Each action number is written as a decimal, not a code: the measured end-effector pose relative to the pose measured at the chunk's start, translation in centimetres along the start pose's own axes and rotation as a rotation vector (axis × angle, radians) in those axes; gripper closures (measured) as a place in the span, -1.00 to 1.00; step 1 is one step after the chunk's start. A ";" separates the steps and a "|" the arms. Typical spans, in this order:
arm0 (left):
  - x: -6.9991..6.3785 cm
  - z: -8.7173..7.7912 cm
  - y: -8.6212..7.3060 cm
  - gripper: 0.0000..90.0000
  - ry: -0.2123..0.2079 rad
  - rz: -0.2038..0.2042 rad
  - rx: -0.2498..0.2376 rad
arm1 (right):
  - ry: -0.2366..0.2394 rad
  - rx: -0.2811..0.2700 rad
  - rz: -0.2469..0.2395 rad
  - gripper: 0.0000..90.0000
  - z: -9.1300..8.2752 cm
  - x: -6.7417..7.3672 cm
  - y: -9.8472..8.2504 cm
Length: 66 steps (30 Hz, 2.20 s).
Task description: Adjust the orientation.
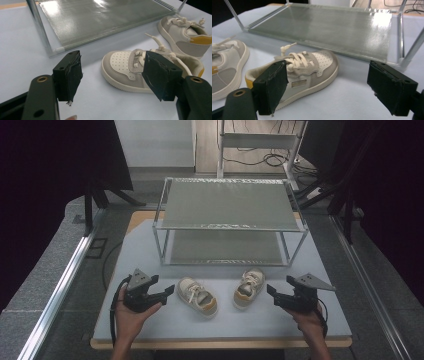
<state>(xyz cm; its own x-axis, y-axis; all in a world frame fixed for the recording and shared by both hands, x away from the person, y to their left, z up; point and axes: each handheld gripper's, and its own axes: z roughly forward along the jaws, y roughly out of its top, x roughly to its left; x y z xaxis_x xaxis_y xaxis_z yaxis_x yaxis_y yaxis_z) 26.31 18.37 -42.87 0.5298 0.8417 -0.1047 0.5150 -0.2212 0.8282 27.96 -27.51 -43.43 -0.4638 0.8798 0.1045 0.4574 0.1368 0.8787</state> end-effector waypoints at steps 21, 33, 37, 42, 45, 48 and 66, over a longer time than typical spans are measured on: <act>-0.6 -0.9 0.4 -0.33 -0.035 0.035 -0.019 | 0.205 -0.042 -0.192 0.41 0.8 6.7 0.8; -1.4 -0.2 0.3 -0.34 -0.063 0.056 0.008 | 0.414 0.056 -0.292 0.91 4.7 13.2 0.2; -1.4 -0.3 0.0 -0.34 -0.066 0.056 0.013 | 0.424 0.088 -0.314 0.94 5.9 14.5 -0.1; -1.3 -0.8 0.0 -0.34 -0.055 0.048 0.003 | 0.378 0.086 -0.301 0.99 6.1 14.3 -0.1; -1.2 -1.0 0.0 -0.34 -0.054 0.046 0.000 | 0.365 0.092 -0.285 1.00 6.0 13.9 -0.2; -1.2 -0.8 -0.1 -0.34 -0.052 0.046 0.007 | 0.336 0.133 -0.295 1.00 6.5 13.6 -0.6; -0.2 -1.2 -0.1 -0.34 -0.046 0.031 -0.002 | 0.530 0.122 -0.344 1.00 8.1 19.8 -1.8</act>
<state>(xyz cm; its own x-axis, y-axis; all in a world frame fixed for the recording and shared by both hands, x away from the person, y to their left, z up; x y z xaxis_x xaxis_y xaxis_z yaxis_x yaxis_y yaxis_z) 25.33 18.77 -42.27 0.5760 0.8107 -0.1046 0.4968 -0.2457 0.8323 24.07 -6.63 -46.76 -0.8970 0.4365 0.0695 0.2844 0.4495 0.8468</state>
